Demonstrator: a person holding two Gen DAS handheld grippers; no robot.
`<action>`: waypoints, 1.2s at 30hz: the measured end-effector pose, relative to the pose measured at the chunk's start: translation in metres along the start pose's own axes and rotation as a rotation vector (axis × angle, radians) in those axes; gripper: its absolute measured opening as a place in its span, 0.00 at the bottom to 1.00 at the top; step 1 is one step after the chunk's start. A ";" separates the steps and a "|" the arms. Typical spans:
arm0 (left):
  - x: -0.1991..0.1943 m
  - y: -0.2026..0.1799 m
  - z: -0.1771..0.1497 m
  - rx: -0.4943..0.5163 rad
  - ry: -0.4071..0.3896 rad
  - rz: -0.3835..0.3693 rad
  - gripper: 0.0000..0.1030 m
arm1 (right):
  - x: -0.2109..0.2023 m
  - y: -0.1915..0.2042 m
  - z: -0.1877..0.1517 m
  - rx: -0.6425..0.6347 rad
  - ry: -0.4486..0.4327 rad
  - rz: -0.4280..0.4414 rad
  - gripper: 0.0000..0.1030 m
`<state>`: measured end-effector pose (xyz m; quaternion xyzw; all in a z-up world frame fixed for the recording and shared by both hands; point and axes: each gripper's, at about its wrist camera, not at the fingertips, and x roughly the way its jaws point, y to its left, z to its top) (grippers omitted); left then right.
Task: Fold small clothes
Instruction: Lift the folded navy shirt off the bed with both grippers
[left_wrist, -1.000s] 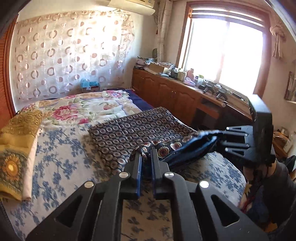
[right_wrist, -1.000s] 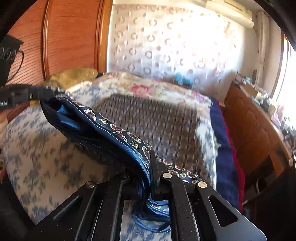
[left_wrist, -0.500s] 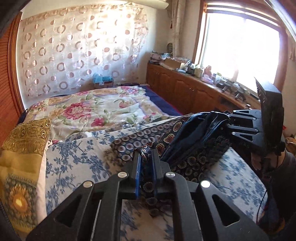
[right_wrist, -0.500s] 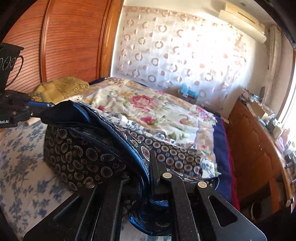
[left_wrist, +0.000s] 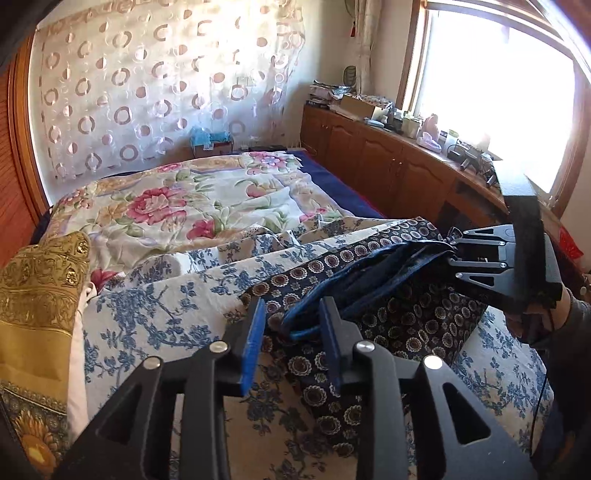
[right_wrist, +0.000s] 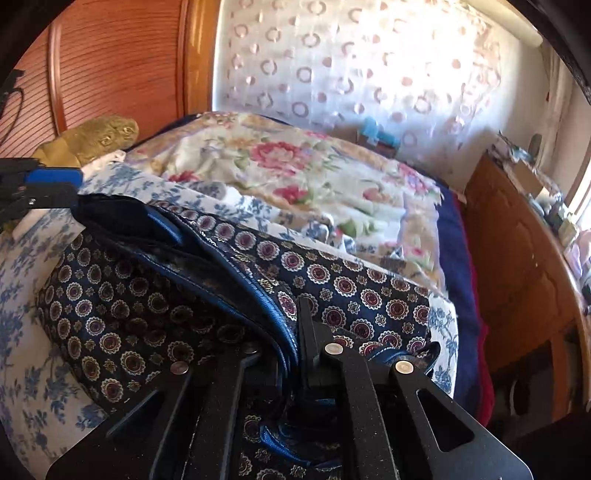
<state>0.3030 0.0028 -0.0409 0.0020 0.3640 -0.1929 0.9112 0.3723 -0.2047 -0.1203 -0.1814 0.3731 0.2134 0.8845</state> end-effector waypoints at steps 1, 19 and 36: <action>-0.002 0.001 0.000 -0.004 -0.007 0.006 0.31 | 0.001 -0.002 0.001 0.011 0.004 -0.001 0.03; 0.044 0.009 -0.018 -0.022 0.116 0.022 0.34 | -0.042 -0.053 0.003 0.210 -0.082 -0.108 0.71; 0.077 0.014 -0.021 -0.014 0.167 0.059 0.36 | 0.003 -0.089 -0.049 0.388 0.050 0.020 0.72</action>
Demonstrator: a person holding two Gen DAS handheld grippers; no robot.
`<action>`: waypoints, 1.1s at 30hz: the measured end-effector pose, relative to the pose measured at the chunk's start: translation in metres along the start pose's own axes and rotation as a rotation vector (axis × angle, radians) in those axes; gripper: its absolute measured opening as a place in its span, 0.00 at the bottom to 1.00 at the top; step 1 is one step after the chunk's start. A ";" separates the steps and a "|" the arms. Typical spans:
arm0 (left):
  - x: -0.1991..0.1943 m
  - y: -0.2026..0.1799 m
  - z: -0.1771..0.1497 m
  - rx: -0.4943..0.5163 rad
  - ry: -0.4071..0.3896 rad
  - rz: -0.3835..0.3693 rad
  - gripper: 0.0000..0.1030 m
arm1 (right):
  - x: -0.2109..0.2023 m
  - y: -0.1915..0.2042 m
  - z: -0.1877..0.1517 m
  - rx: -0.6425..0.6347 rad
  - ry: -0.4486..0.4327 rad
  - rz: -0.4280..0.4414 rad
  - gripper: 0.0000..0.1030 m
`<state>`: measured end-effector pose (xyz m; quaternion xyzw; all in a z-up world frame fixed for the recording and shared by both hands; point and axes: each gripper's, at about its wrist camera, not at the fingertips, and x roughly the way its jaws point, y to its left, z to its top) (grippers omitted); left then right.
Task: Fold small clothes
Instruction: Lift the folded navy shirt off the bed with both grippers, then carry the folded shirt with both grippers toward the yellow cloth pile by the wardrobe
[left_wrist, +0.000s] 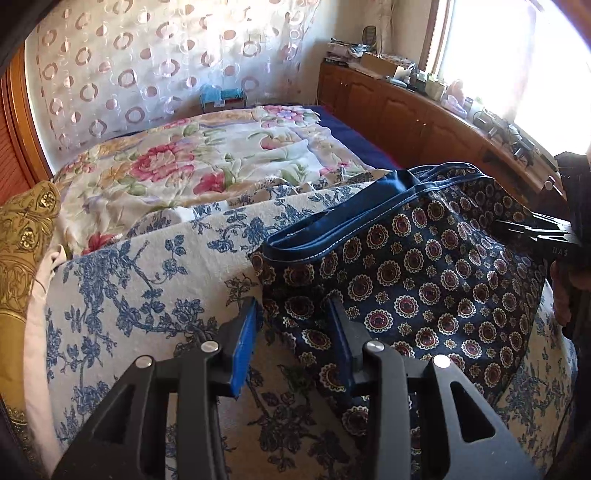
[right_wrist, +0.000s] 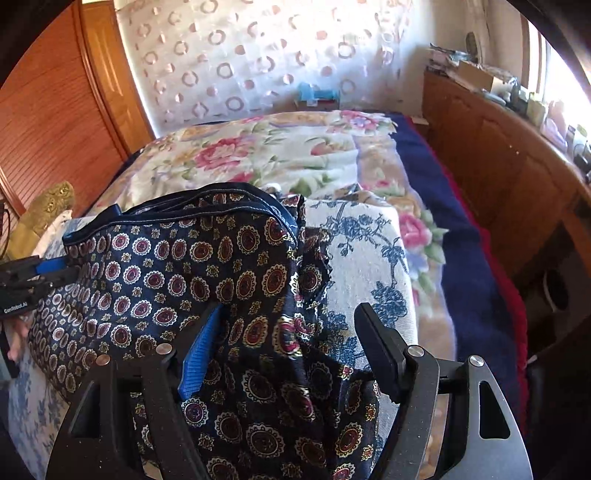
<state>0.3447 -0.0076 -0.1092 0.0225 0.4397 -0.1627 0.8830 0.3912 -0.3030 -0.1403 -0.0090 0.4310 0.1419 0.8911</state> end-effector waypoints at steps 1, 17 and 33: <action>0.000 0.000 0.000 0.003 -0.004 0.003 0.37 | 0.001 -0.001 0.000 0.003 0.004 0.007 0.72; 0.007 -0.007 0.004 0.019 -0.020 0.028 0.49 | 0.004 0.015 -0.005 -0.046 -0.007 -0.039 0.73; 0.017 0.004 0.022 -0.023 -0.011 -0.062 0.34 | 0.004 0.016 -0.005 -0.053 -0.009 -0.019 0.63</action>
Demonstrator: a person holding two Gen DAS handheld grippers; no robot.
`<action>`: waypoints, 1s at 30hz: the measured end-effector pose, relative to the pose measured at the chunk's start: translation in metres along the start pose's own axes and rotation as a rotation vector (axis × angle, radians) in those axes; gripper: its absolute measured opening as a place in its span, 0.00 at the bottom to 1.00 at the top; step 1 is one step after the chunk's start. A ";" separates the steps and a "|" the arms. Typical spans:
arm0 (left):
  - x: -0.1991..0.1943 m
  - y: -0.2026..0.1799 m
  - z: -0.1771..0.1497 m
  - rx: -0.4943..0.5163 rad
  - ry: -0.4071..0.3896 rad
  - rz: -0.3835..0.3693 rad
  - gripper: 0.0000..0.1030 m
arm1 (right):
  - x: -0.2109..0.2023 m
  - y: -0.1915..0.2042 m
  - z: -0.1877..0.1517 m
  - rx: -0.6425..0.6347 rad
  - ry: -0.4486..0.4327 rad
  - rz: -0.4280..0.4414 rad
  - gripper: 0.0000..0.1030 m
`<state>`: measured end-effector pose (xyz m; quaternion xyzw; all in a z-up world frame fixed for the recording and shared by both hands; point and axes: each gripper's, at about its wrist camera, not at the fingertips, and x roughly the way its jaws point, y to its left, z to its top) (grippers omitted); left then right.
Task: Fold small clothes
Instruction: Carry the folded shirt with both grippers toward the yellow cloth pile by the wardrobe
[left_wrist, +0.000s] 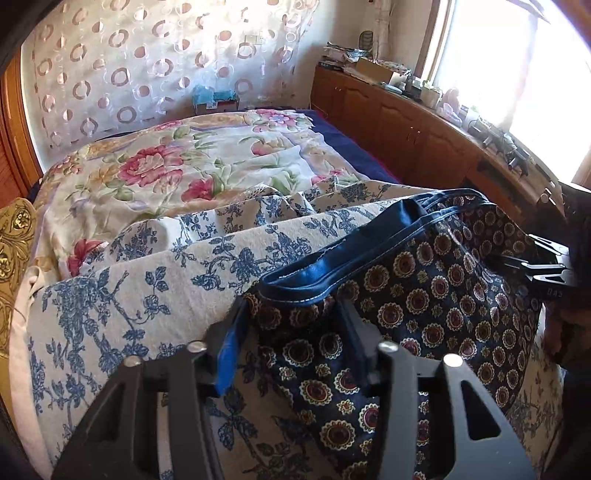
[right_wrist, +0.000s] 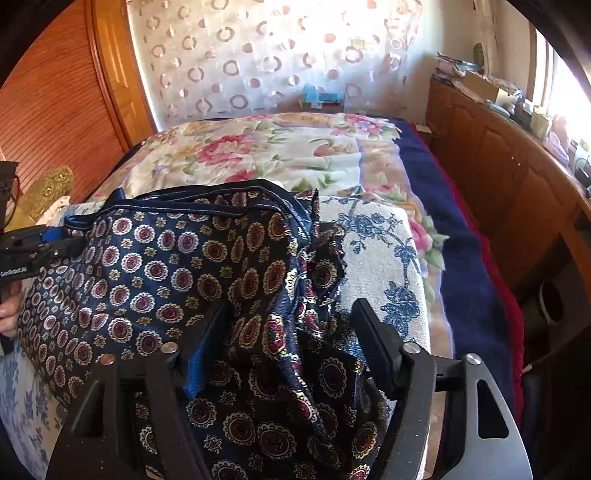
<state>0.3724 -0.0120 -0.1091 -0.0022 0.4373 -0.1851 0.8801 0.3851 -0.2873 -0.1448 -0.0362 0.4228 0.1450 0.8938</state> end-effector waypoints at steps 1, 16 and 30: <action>0.000 0.001 0.000 -0.010 -0.001 -0.017 0.32 | -0.001 0.000 0.000 -0.003 -0.001 0.007 0.60; -0.065 -0.028 -0.001 0.023 -0.169 -0.087 0.02 | -0.013 0.018 0.002 -0.049 -0.024 0.086 0.09; -0.153 -0.015 -0.014 -0.003 -0.334 -0.056 0.02 | -0.067 0.063 0.033 -0.119 -0.192 0.110 0.09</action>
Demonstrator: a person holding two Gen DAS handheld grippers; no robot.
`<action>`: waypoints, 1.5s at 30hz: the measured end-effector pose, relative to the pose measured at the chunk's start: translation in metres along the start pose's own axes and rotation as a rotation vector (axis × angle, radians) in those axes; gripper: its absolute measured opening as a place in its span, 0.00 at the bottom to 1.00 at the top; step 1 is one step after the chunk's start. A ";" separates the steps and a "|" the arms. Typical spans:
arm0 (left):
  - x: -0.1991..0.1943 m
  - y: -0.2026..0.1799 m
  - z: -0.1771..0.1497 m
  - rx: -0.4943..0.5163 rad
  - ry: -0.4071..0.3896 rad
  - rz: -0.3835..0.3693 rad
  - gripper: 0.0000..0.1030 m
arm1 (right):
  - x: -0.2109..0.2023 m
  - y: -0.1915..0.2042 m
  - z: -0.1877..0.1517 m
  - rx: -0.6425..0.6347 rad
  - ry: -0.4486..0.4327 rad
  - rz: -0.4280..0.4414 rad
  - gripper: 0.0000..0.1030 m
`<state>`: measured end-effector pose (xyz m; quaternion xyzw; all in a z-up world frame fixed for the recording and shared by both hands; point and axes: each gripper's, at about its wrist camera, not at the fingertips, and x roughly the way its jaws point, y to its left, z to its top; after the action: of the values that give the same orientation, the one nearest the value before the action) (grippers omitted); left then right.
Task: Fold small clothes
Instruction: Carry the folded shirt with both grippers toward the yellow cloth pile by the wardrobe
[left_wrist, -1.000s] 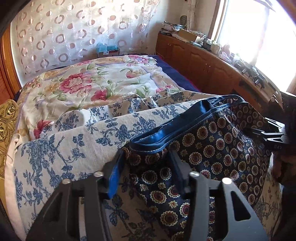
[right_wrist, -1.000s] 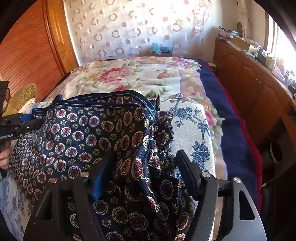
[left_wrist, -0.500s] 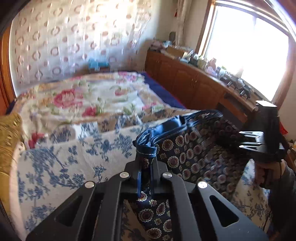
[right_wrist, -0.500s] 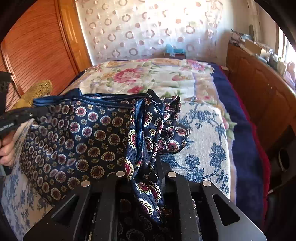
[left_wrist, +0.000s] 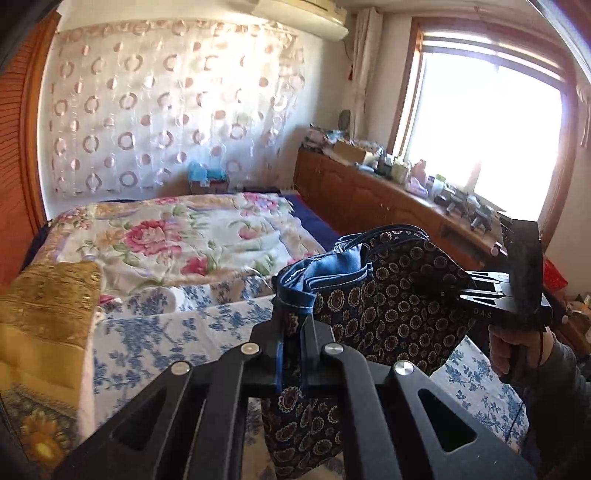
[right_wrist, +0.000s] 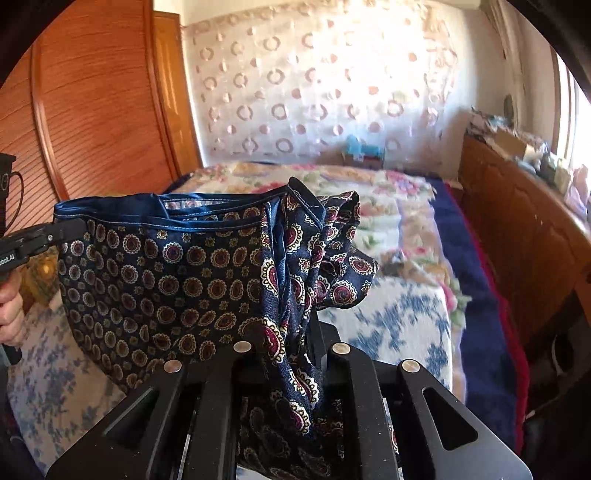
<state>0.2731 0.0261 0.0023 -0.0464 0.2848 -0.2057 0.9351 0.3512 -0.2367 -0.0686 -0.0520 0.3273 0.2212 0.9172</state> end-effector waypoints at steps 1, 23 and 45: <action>-0.008 0.003 0.001 -0.005 -0.011 0.007 0.02 | -0.001 0.003 0.003 -0.005 -0.007 0.004 0.09; -0.134 0.110 -0.020 -0.129 -0.202 0.227 0.02 | 0.017 0.124 0.087 -0.248 -0.124 0.147 0.08; -0.151 0.231 -0.116 -0.382 -0.149 0.478 0.02 | 0.190 0.344 0.154 -0.672 -0.044 0.264 0.09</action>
<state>0.1779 0.3025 -0.0637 -0.1678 0.2518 0.0812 0.9497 0.4194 0.1796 -0.0496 -0.3031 0.2206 0.4341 0.8191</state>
